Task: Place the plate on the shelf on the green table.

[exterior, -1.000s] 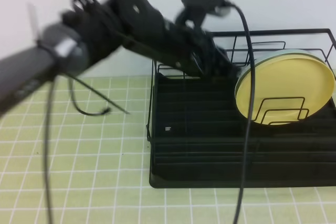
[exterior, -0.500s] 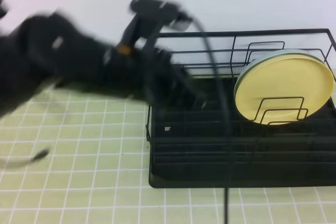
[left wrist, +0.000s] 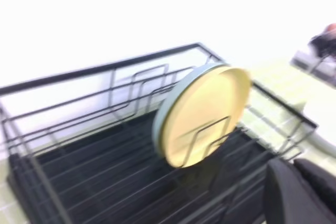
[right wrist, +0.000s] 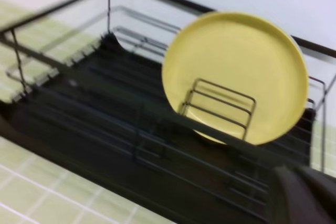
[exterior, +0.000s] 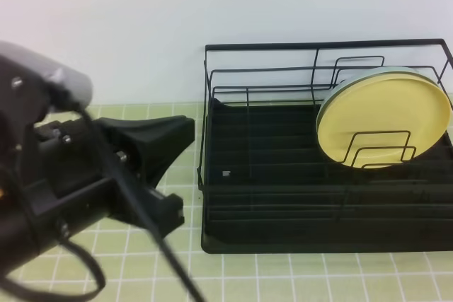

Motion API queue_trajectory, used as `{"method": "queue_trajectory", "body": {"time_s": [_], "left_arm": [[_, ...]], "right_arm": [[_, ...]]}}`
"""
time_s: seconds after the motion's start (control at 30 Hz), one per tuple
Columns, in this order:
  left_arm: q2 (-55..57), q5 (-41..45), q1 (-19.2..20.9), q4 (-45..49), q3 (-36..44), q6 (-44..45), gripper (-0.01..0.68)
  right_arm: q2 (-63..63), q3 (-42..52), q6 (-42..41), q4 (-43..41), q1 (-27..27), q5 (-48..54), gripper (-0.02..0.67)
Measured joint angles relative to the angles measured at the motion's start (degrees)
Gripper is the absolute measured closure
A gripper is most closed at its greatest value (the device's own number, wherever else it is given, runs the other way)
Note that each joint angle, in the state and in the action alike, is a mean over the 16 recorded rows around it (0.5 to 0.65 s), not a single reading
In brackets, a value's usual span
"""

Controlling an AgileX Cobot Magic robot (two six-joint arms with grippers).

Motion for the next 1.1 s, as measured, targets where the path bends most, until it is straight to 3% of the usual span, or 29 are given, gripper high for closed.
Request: {"method": "queue_trajectory", "body": {"time_s": [0.4, 0.57, 0.77, 1.1], "left_arm": [[-3.3, -1.7, -1.6, -0.5, 2.6, 4.3, 0.675], [-3.4, -1.5, 0.1, 1.5, 3.1, 8.9, 0.675], [-6.7, -1.4, 7.5, 2.1, 6.6, 13.8, 0.675], [-23.1, -1.4, 26.5, -1.9, 20.3, 15.2, 0.675]], "right_arm": [[0.0, 0.0, 0.1, 4.4, 0.0, 0.1, 0.651], [0.0, 0.0, 0.1, 4.9, 0.0, 0.2, 0.651], [0.0, 0.0, 0.1, 5.3, 0.0, 0.2, 0.651], [0.0, 0.0, 0.1, 5.4, 0.0, 0.3, 0.651]]}}
